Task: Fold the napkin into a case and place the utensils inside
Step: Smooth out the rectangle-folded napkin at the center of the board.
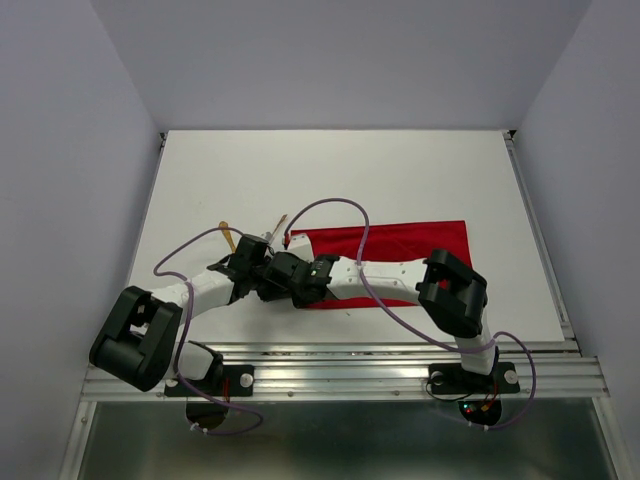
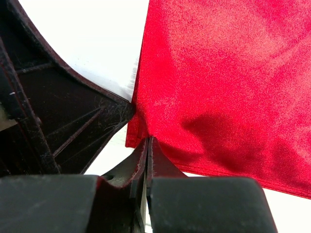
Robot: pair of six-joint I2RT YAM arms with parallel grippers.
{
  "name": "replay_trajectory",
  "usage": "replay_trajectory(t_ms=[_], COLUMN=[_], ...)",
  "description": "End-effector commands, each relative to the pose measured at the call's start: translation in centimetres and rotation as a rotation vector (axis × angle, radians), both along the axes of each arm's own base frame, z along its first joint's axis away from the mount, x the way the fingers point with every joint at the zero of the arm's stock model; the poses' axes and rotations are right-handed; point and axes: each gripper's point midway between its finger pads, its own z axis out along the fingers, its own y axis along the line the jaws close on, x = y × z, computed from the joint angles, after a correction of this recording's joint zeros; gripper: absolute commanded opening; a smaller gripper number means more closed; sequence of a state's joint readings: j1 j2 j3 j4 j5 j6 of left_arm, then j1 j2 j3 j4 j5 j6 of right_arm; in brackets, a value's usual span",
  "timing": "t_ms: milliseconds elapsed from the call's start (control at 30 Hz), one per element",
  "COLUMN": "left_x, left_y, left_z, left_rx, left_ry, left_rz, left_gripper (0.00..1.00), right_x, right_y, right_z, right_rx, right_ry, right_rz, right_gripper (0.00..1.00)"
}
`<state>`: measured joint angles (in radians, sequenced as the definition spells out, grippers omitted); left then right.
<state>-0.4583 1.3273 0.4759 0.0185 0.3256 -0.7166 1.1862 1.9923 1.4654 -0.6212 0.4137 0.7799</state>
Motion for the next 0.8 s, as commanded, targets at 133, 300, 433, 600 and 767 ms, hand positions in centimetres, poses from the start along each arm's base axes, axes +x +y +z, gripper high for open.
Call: replay_trajectory(t_ms=[133, 300, 433, 600, 767], left_x=[-0.9, -1.0, -0.9, -0.2, 1.6], left_y=[1.0, 1.0, 1.0, 1.2, 1.7], left_z=[-1.1, -1.1, -1.0, 0.1, 2.7], left_rx=[0.052, 0.05, 0.048, 0.07, 0.117], left_ry=[0.02, 0.02, 0.016, -0.017, -0.094], left_rz=[-0.002, 0.0, 0.001, 0.009, 0.014], left_gripper=[0.0, 0.0, 0.0, 0.0, 0.0], right_x=[0.6, 0.4, 0.5, 1.1, 4.0], right_y=[1.7, 1.6, 1.4, 0.1, -5.7], right_z=[0.2, 0.0, 0.5, 2.6, 6.3], right_rx=[0.059, 0.09, 0.097, 0.127, 0.149], right_ry=[-0.045, -0.046, -0.057, -0.1, -0.194], right_rz=[0.003, 0.006, -0.004, -0.046, -0.169], right_gripper=[0.04, 0.17, 0.3, 0.38, 0.47])
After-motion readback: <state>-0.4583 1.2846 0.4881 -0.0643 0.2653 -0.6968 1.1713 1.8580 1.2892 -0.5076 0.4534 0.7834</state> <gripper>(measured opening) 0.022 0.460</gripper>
